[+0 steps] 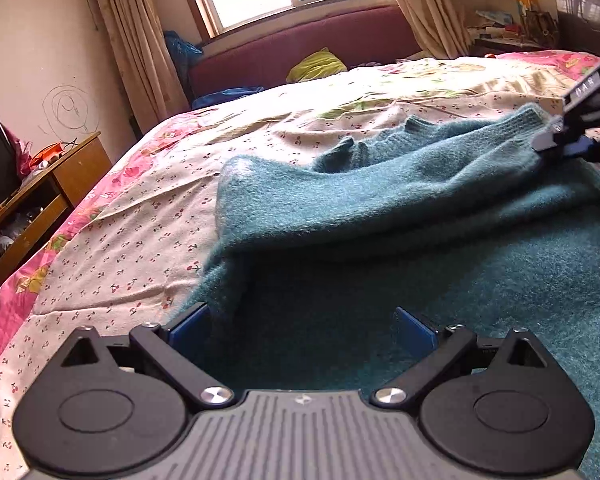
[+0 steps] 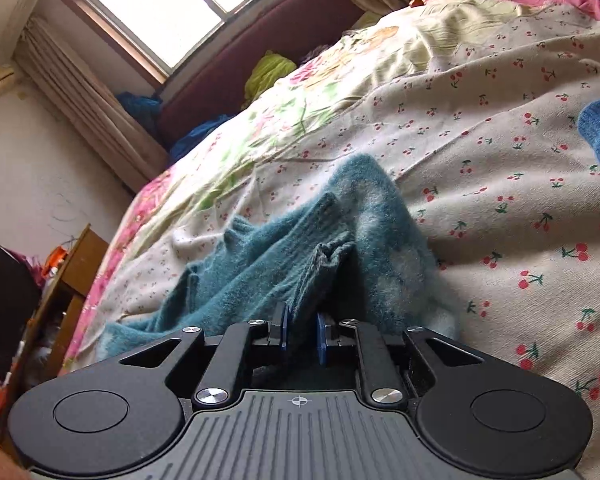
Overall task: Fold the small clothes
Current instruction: 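Fold the held sleeve across the sweater body with the right gripper, release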
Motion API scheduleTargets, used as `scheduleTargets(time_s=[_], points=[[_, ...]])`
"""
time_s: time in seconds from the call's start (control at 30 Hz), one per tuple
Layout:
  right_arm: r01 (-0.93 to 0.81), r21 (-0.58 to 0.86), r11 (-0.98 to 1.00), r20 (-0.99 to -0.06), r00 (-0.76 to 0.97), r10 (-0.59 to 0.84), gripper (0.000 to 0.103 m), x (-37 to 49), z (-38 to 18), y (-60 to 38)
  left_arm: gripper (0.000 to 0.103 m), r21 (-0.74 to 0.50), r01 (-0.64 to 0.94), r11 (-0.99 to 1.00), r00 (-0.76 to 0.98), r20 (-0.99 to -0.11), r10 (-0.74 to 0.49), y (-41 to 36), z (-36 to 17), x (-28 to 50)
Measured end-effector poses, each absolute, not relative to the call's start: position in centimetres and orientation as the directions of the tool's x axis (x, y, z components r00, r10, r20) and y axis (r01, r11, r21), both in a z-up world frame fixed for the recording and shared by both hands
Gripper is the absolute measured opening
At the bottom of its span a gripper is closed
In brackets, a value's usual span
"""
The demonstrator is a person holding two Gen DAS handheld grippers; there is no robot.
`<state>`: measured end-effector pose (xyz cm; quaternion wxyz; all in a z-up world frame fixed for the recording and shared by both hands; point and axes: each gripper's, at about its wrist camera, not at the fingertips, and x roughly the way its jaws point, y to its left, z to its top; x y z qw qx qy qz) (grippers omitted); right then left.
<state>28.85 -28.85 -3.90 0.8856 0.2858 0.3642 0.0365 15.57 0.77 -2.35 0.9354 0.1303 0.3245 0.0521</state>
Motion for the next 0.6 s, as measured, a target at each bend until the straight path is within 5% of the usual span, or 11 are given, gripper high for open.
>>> scheduleTargets(time_s=[0.33, 0.6], points=[[0.06, 0.41, 0.91, -0.634, 0.736, 0.237, 0.016, 25.6, -1.3, -26.8, 0.103, 0.22, -0.214, 0.952, 0.645, -0.7, 0.307, 9.8, -3.3, 12.8], [-0.224, 0.455, 0.862, -0.614, 0.622, 0.486, 0.018, 24.7, 0.7, -18.2, 0.103, 0.217, -0.283, 0.934, 0.668, -0.654, 0.354, 11.3, -1.6, 11.9]])
